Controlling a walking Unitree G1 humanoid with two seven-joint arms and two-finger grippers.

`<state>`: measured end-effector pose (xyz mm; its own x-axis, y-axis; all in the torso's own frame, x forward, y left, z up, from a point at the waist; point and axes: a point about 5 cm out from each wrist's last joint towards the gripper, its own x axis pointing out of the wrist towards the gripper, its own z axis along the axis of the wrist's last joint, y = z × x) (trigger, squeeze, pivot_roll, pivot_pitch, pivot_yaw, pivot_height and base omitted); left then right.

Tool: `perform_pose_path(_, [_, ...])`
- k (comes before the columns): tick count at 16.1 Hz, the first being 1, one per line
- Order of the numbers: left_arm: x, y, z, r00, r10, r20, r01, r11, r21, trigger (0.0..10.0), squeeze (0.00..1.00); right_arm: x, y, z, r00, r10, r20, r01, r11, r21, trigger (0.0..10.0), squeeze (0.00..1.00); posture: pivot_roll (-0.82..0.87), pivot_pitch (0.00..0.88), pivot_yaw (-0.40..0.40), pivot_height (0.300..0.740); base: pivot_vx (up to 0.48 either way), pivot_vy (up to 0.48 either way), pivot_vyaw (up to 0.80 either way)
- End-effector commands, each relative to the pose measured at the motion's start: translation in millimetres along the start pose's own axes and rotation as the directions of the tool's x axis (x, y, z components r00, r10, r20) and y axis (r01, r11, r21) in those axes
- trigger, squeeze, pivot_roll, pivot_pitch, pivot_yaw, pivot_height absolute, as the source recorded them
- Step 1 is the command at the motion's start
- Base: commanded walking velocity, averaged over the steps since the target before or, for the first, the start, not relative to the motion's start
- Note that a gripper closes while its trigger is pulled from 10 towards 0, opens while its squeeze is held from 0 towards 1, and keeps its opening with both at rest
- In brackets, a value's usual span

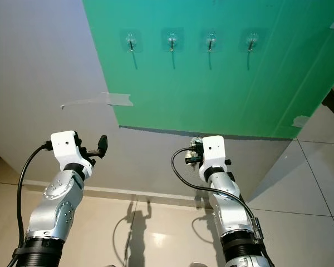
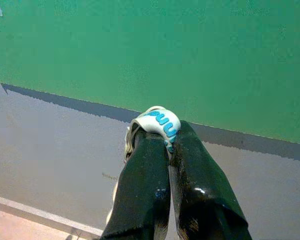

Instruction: Hang keys on a hook

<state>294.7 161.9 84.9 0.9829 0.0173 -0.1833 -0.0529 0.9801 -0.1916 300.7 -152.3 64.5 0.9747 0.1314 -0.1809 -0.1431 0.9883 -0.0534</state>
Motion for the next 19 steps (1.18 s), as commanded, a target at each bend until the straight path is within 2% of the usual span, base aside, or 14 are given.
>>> perform_pose_path(1, [0.9,0.0,6.3,1.000,0.000,0.016,0.000,1.000,0.018,10.0,0.00,0.5,1.9,0.1,1.000,0.005,0.003,-0.005,1.000,0.005,10.0,0.00,-0.18,0.000,0.060,0.740,0.000,0.000,0.00])
perform_pose_path(8, [5.4,-0.7,10.0,1.000,0.008,0.019,-0.009,1.000,0.026,10.0,0.00,7.6,-1.7,6.8,1.000,-0.006,0.016,0.005,1.000,0.002,10.0,0.00,-0.17,0.000,0.060,0.740,0.000,0.000,0.00])
perform_pose_path(19, [6.5,0.5,10.0,1.000,0.007,0.015,-0.007,0.999,0.034,10.0,0.00,7.3,3.6,1.6,1.000,0.002,0.006,-0.002,1.000,0.008,10.0,0.00,-0.18,0.000,0.069,0.740,0.000,0.000,0.00])
